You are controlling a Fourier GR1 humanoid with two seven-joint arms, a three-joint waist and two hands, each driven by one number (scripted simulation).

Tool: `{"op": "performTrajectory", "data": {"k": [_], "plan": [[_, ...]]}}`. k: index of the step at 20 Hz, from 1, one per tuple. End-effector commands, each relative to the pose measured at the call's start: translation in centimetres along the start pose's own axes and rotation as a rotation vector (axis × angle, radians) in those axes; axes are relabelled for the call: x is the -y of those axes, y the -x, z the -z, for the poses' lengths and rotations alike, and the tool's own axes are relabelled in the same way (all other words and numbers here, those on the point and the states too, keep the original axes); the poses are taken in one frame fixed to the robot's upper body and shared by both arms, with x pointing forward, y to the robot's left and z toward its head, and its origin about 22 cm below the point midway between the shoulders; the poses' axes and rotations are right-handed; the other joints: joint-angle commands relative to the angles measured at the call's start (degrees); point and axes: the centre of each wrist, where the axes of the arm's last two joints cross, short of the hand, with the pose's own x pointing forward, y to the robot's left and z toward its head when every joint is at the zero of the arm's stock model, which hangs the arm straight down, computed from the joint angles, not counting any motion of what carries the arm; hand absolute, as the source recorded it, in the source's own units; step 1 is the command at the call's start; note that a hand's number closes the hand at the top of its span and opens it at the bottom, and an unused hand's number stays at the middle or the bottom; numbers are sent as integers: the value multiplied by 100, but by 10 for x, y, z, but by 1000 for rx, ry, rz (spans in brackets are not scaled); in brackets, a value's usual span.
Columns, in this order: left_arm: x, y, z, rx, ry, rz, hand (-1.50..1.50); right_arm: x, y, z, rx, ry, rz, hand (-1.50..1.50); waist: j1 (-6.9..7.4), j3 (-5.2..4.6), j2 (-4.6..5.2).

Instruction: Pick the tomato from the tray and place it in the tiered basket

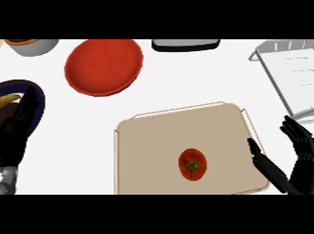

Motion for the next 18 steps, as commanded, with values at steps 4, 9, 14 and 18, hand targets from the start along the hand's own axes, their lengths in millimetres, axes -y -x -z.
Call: {"op": "performTrajectory", "data": {"k": [4, 9, 14, 18], "plan": [[7, 9, 6, 19, 17, 47, 0, 43, -40, -76, 22, -71, -220, -150, 128, -25, 55], [17, -1, 11, 40, 14, 51, 0, 66, -59, -90, -41, -330, -503, -150, 199, -63, 121], [16, -11, 15, 67, 50, 35, 0, 68, -109, -87, -123, -355, -645, -150, 430, -53, 143], [22, -16, 21, 55, 53, 50, 0, 50, -122, -77, -181, -291, -656, -150, 486, -38, 141]]}}
